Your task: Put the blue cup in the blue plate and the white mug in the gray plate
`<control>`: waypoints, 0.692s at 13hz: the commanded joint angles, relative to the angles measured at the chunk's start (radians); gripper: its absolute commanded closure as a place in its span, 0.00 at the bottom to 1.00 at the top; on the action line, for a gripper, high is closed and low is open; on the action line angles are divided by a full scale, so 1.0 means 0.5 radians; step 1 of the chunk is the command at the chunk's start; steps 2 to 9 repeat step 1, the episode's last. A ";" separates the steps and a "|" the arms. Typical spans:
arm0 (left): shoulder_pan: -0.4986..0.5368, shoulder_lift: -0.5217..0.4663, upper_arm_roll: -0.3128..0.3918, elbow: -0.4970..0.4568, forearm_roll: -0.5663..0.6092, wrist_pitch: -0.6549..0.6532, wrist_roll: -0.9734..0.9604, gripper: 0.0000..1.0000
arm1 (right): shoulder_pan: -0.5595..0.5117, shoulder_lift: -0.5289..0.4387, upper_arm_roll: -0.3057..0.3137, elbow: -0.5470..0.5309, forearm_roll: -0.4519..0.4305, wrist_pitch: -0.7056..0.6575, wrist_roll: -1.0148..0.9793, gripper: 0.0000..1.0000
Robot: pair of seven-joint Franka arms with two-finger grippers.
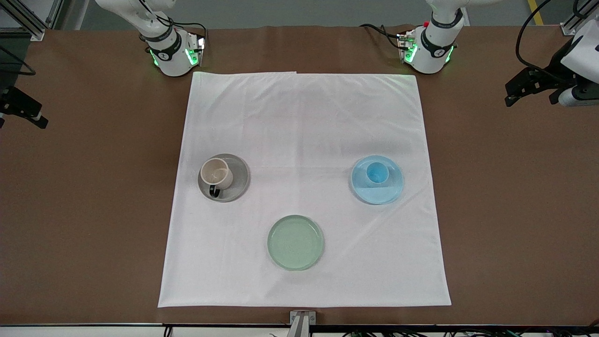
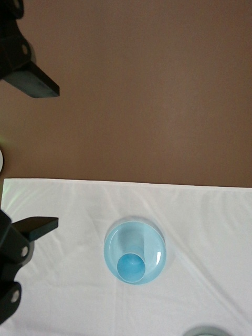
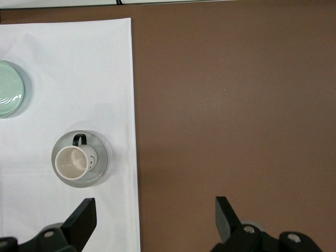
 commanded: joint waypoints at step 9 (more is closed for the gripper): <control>-0.001 0.018 0.007 0.047 -0.074 -0.038 0.032 0.00 | -0.009 0.007 0.010 0.029 -0.027 -0.016 -0.006 0.00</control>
